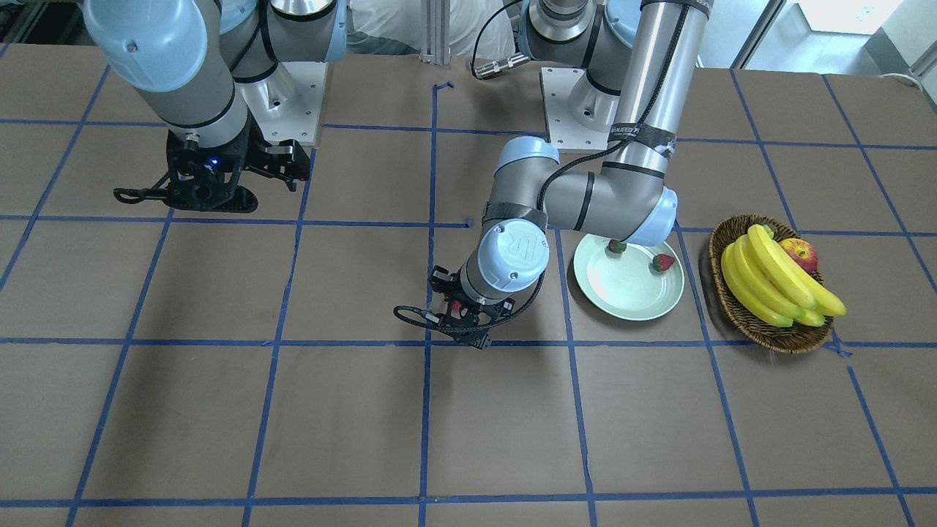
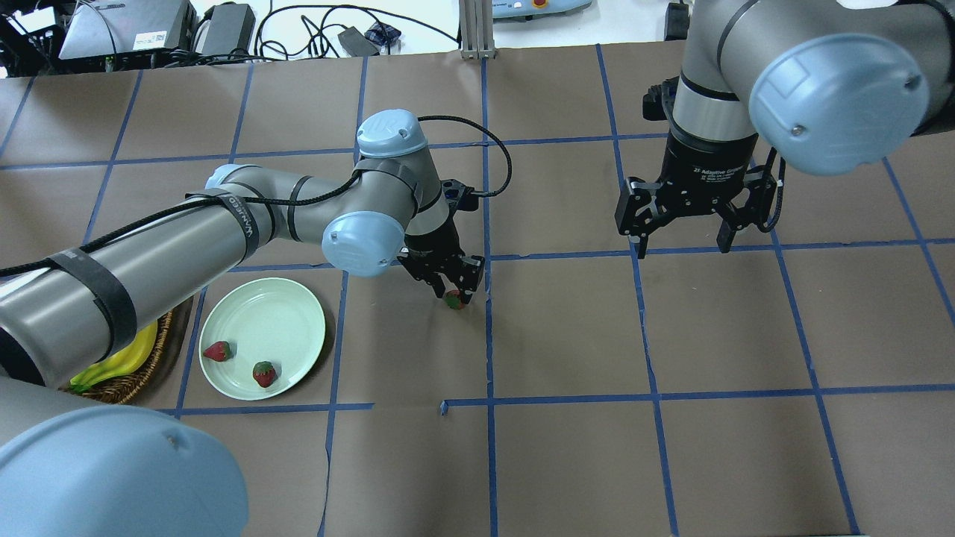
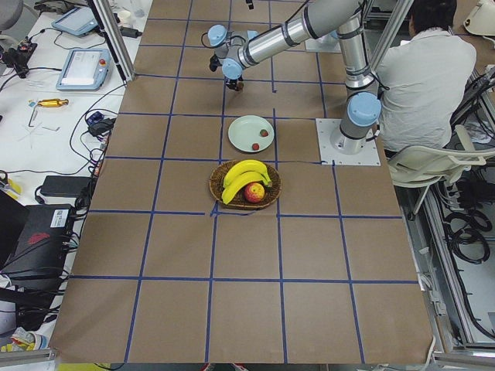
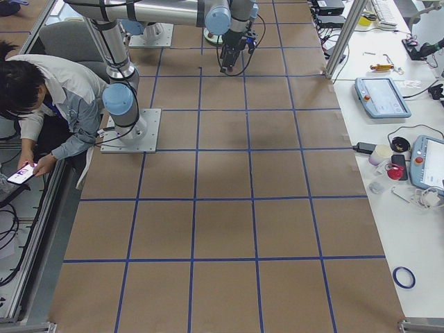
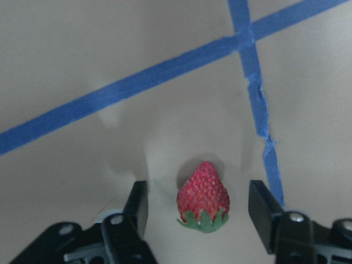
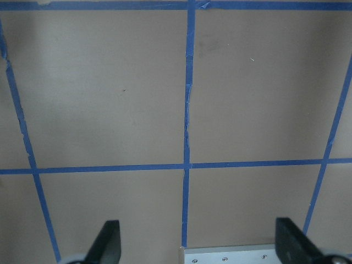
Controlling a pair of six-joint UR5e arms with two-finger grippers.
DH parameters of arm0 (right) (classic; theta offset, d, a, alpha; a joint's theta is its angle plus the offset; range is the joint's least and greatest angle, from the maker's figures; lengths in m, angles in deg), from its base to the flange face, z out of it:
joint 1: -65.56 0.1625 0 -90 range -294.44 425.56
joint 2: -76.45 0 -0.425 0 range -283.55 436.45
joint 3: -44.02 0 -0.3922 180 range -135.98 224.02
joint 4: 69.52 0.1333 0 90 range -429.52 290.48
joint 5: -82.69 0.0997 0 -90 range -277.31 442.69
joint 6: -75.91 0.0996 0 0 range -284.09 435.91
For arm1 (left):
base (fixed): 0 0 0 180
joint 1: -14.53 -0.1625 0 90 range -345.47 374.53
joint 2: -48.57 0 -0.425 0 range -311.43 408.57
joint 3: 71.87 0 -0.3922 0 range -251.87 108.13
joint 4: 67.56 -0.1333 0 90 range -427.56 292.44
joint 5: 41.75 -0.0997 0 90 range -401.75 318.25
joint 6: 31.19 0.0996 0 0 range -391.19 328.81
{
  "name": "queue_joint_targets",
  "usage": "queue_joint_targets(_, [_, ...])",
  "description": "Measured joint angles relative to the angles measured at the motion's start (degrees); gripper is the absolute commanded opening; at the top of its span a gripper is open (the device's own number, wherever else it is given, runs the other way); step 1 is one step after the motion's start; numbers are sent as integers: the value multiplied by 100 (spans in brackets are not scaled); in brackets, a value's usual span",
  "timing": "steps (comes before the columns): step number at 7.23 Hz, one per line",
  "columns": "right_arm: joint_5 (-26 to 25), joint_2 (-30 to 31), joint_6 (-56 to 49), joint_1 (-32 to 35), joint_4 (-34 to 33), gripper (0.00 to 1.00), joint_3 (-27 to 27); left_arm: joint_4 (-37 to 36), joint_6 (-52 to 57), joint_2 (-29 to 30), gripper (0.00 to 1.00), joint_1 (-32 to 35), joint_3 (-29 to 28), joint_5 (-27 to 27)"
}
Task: Collect all strawberries into plate
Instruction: 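Lower the left gripper and close on the last strawberry, then carry the last strawberry onto the plate and release it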
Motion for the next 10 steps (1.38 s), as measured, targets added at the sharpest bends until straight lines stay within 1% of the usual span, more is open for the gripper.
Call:
queue_joint_targets(1, [0, -2, 2, 0, -4, 100, -1, -2, 26, 5, 0, 8, 0, -26])
queue_joint_targets(3, [-5, -3, 4, 0, -13, 100, 2, -3, 69, -6, 0, 17, -14, -108])
queue_joint_targets(6, [-8, -1, 2, 0, -27, 100, 3, 68, 166, -286, 0, -31, -86, -659])
queue_joint_targets(7, [-12, 1, 3, 0, -37, 100, 3, 221, 324, -385, 0, -121, -96, -792])
queue_joint_targets(10, [-12, 0, 4, 0, -81, 100, 9, 1187, 1691, -617, 0, -675, -33, -1732])
